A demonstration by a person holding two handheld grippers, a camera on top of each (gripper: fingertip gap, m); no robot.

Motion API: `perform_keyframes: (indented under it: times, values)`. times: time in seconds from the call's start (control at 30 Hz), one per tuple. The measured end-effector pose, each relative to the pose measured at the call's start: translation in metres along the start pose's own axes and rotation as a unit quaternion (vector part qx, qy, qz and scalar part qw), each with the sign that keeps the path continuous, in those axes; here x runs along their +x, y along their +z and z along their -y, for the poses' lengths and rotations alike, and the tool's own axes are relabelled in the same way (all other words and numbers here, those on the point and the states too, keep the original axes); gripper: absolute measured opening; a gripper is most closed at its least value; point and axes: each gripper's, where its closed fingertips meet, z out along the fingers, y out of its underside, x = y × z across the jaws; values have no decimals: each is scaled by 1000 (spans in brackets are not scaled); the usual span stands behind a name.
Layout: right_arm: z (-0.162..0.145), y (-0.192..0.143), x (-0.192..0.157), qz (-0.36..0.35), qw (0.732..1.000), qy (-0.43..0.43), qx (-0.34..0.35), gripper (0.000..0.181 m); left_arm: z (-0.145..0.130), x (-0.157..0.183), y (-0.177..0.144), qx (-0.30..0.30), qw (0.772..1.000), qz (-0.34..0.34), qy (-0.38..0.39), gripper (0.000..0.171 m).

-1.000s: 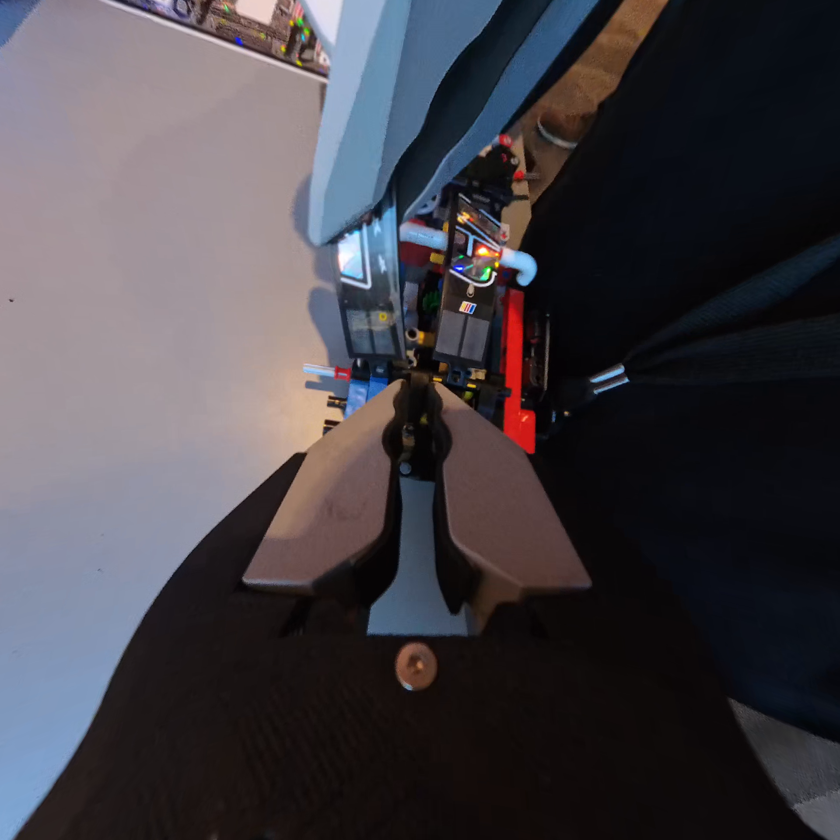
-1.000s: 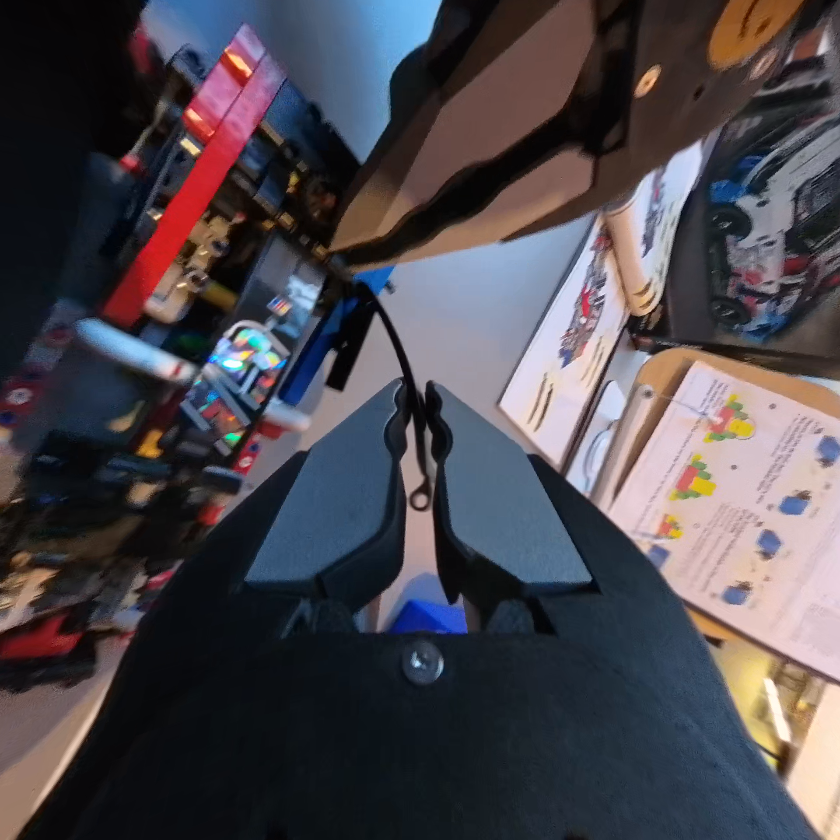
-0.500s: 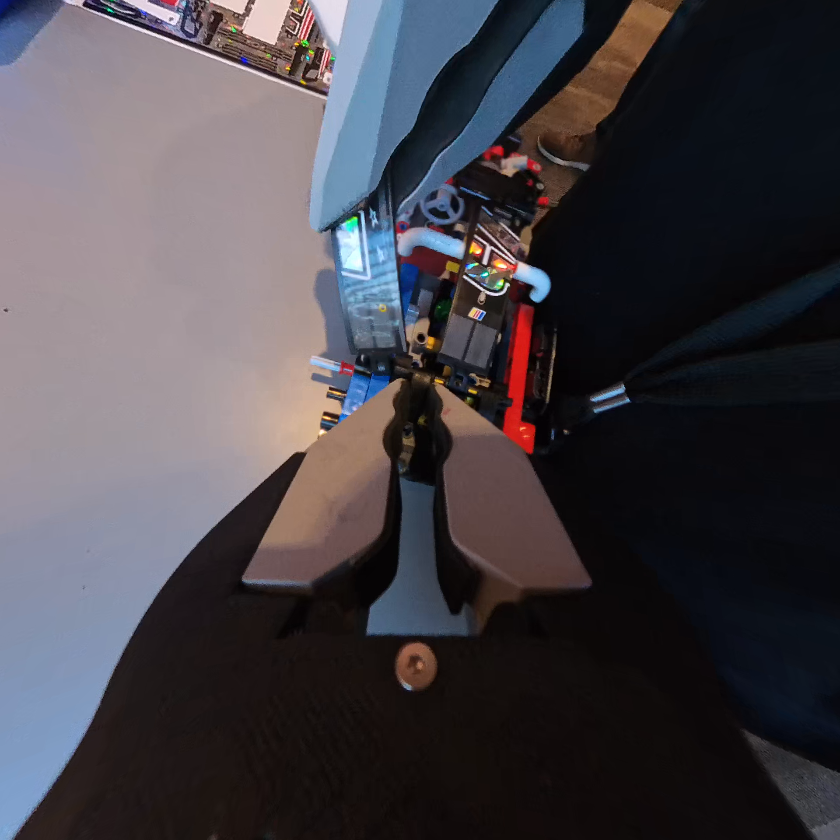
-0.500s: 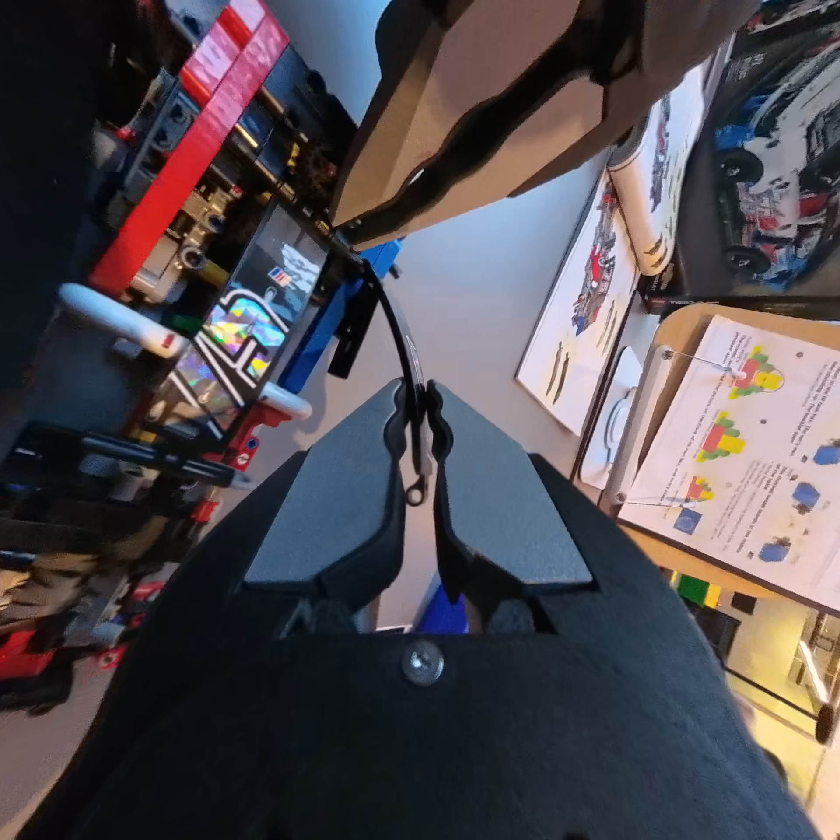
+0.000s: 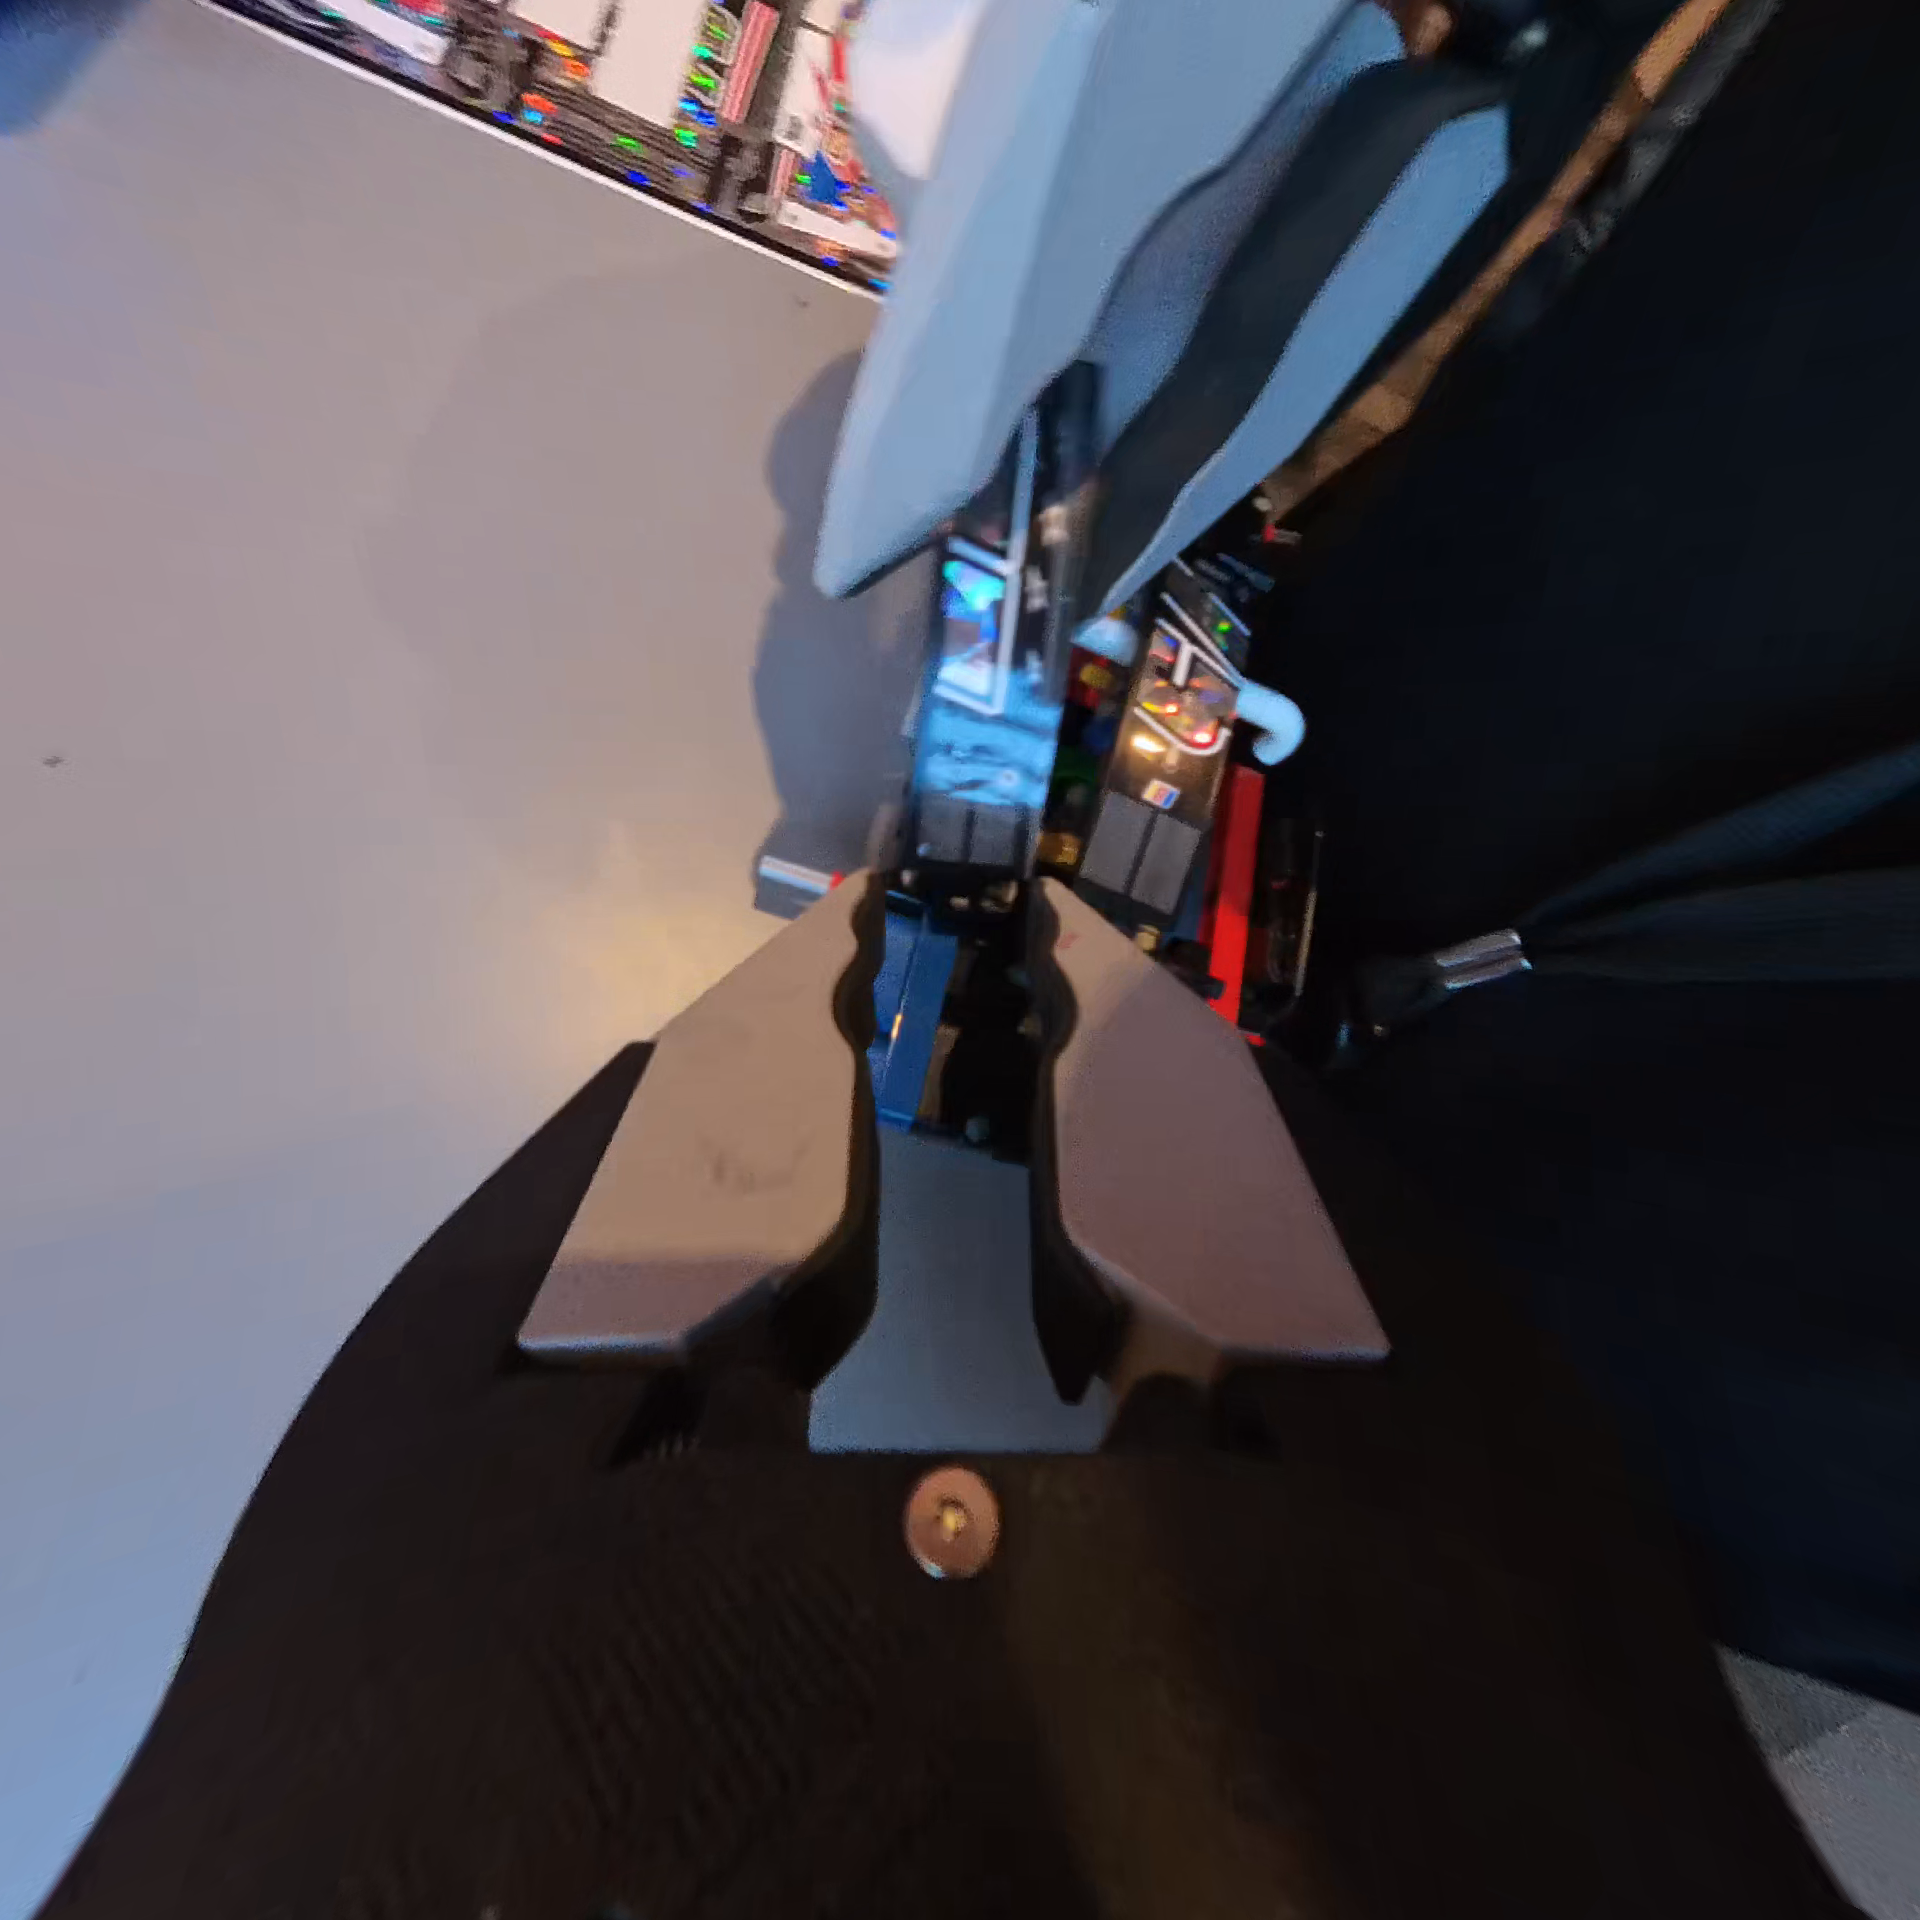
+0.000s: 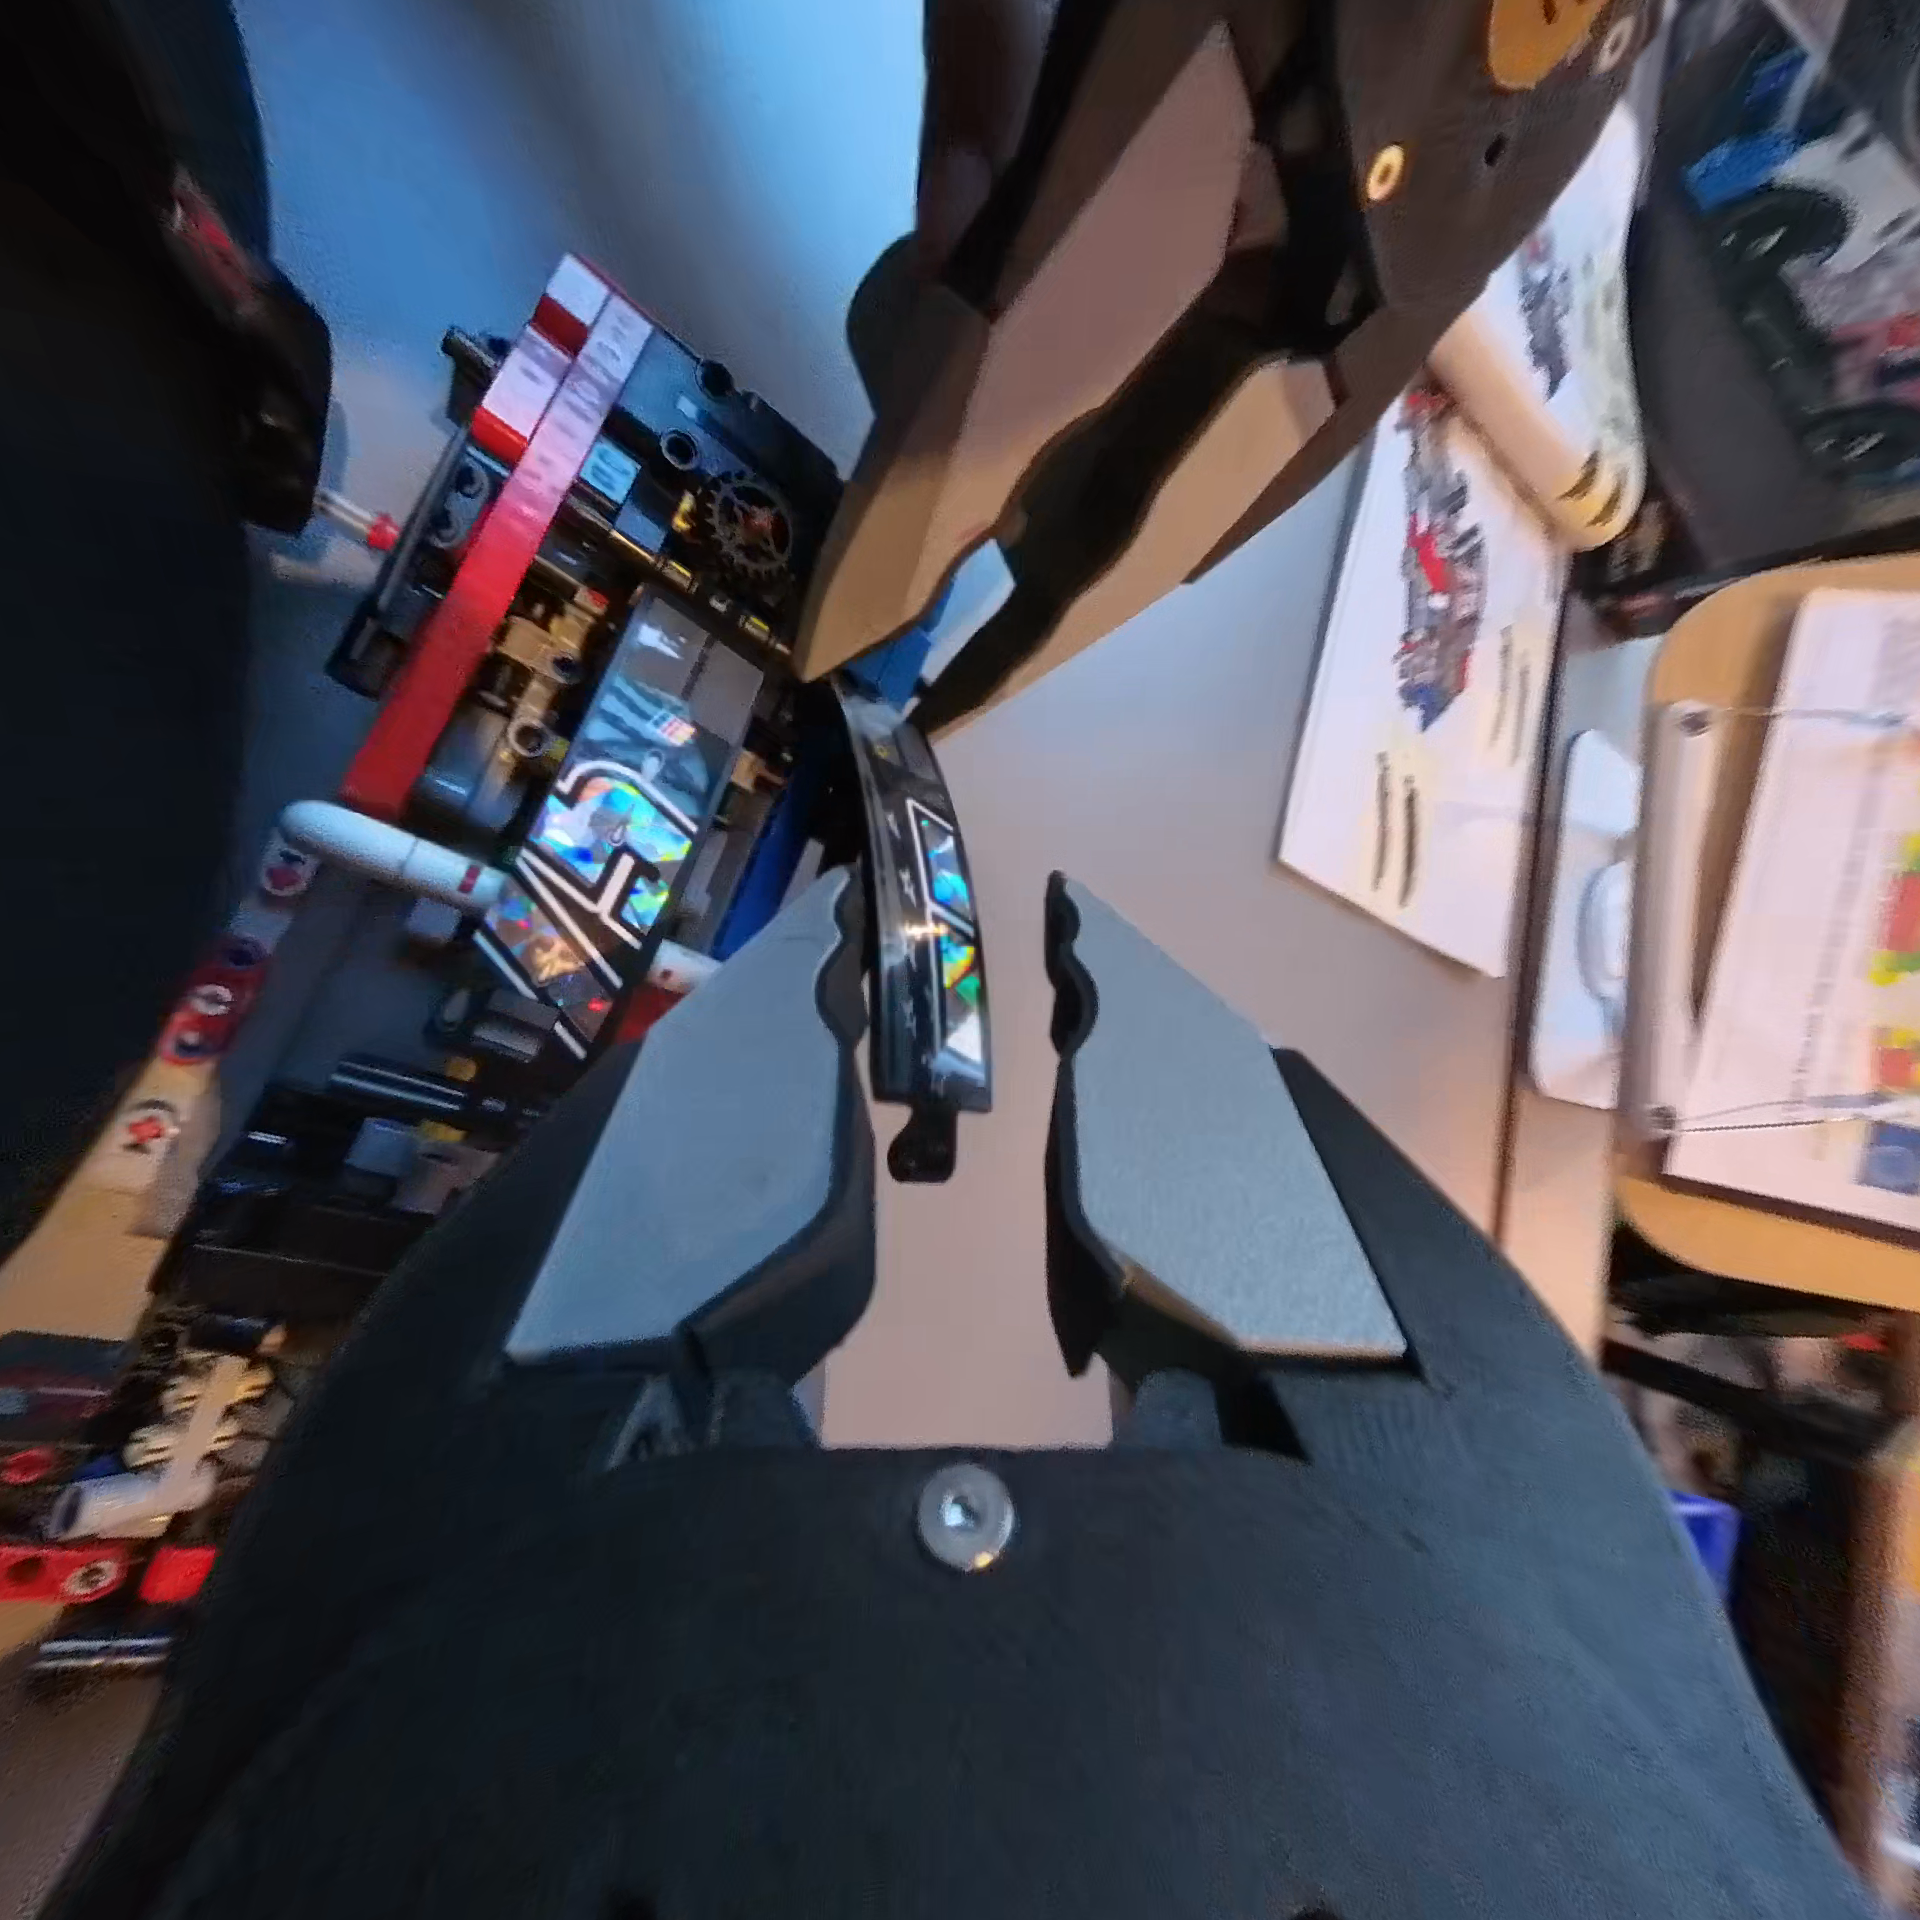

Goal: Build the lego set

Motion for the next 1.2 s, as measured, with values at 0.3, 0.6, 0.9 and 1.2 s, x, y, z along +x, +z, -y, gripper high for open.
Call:
perform_keyframes:
  times: [0.3, 0.6, 0.9, 1.2]
  values:
    - [5, 10, -6, 95, 990, 100, 29, 34, 1, -4, 2, -3, 998, -56, 11, 14]
    - [-3, 18, -19, 249, 933, 257, 31, 25, 14, -9, -14, 47, 992, -120, -3, 11]
    - [-3, 14, -17, 218, 944, 245, 26, 24, 8, -19, -41, 82, 994, -59, -33, 18]
    - [-11, -27, 2, 152, 942, 291, 65, 24, -7, -3, -21, 60, 992, -84, -65, 38]
